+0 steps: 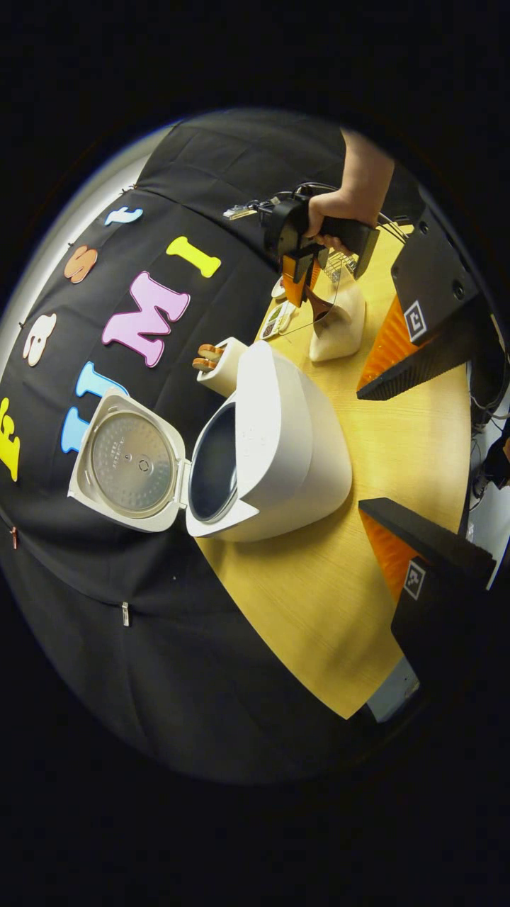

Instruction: Close the left gripper, press the button to open the rice cooker; take a wooden spoon from the chopstick holder with the right hand, scoop a spoonful of rice and pour it into the rice cooker, then put the wooden spoon back into the chopstick holder.

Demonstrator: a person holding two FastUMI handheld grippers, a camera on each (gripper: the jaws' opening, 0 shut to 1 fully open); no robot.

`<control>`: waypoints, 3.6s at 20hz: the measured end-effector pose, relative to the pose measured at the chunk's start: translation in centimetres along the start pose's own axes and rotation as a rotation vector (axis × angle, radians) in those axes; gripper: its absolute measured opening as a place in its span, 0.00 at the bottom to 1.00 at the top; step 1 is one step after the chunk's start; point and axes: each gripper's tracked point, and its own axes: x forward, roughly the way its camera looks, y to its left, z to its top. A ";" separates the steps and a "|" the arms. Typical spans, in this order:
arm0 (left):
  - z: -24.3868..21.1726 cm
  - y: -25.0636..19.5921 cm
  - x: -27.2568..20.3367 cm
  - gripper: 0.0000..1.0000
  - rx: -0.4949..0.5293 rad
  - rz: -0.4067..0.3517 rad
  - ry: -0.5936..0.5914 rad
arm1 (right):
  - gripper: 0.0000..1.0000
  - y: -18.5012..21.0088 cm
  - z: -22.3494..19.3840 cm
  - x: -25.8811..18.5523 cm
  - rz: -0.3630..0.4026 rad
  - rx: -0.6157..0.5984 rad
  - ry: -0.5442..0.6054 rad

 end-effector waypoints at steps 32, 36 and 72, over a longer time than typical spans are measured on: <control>0.2 -4.1 -2.2 0.96 0.035 -0.011 -0.051 | 0.17 1.4 7.5 -6.8 0.214 0.685 0.093; -0.1 -3.8 -3.6 0.95 0.045 0.011 -0.070 | 0.17 6.0 6.7 -7.1 0.282 0.681 0.145; 5.6 5.9 -3.6 0.96 0.037 0.124 -0.122 | 0.16 34.1 -3.5 1.3 0.470 -0.285 0.011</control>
